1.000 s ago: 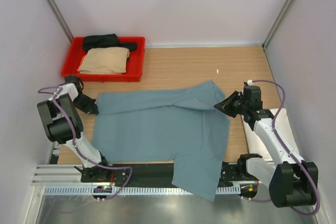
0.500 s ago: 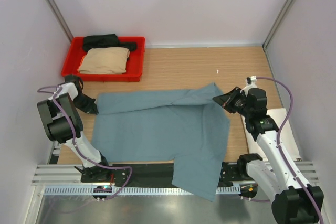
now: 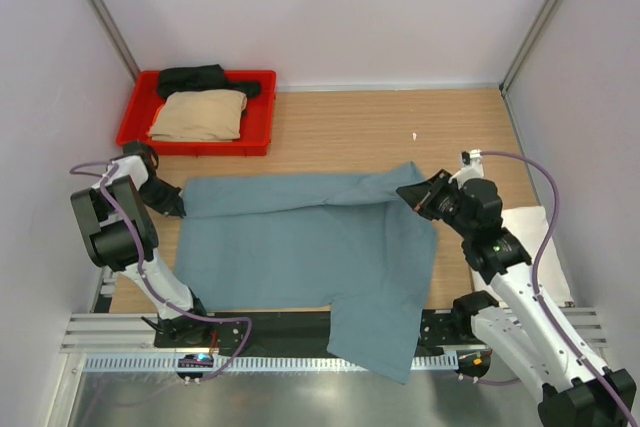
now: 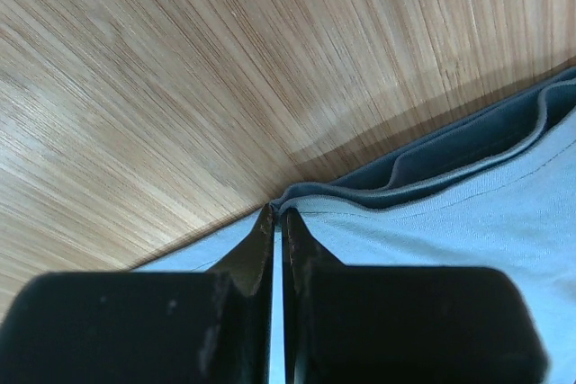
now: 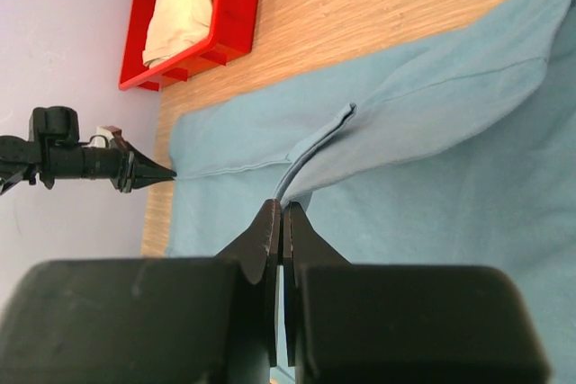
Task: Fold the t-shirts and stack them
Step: Fold the tshirt
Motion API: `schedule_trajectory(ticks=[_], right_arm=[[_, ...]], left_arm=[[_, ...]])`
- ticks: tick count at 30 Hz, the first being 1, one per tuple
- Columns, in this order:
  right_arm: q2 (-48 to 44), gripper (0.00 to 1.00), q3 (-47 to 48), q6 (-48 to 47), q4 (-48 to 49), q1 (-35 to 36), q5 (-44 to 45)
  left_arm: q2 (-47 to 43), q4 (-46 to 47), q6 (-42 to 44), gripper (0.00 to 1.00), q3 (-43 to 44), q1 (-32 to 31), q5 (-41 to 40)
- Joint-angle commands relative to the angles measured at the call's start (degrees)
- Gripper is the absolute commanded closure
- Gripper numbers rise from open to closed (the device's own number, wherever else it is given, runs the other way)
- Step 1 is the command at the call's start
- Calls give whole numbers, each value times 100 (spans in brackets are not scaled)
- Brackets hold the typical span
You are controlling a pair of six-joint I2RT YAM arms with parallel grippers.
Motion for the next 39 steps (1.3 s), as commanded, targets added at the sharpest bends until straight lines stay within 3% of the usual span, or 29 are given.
schedule_trajectory(ticks=[1, 13, 39], right_arm=[[-287, 99, 71, -41, -76, 84, 546], [705, 99, 484, -418, -1570, 76, 1337], [1602, 96, 800, -1359, -2441, 84, 643]], left_arm=[[51, -22, 98, 100, 172, 8, -220], [69, -30, 124, 100, 128, 0, -185], [51, -118, 168, 100, 23, 8, -370]])
